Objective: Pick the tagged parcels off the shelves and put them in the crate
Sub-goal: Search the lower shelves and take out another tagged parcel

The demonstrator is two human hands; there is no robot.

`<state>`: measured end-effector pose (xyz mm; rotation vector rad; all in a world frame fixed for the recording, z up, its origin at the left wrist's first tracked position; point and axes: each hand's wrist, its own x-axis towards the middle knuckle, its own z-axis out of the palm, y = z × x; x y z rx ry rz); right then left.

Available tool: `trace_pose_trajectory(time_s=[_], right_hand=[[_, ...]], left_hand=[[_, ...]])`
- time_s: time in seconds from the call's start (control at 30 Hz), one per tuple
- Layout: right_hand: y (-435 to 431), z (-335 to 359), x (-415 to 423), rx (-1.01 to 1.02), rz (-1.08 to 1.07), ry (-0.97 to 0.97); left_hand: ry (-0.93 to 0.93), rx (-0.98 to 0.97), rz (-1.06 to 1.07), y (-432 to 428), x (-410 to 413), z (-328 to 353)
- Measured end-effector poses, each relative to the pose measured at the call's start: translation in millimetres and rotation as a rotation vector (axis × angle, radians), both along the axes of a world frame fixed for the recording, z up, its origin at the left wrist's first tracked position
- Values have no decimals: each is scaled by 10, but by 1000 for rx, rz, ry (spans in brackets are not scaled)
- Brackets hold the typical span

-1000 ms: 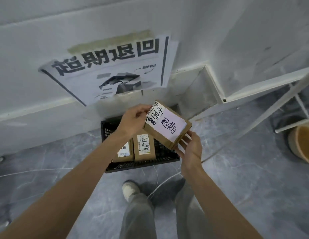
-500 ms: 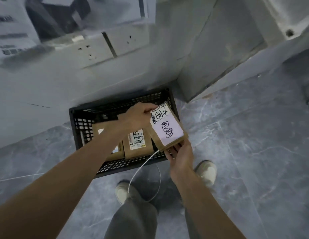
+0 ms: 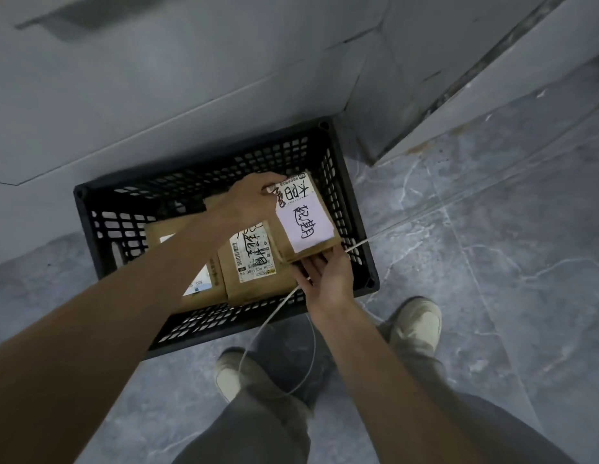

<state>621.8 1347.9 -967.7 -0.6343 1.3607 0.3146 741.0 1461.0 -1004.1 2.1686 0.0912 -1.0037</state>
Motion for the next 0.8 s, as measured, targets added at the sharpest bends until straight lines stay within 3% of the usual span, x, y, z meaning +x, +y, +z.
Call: trace_pose_trajectory(time_s=[0.3, 0.57, 0.8], right_hand=[[-181, -211, -32, -28, -37, 65], [-61, -231, -45, -58, -159, 95], [5, -178, -162, -106, -106, 51]], left_hand=[[-84, -23, -136, -422, -38, -172], [-127, -71, -106, -341, -53, -177], [-142, -182, -42, -208, -102, -132]])
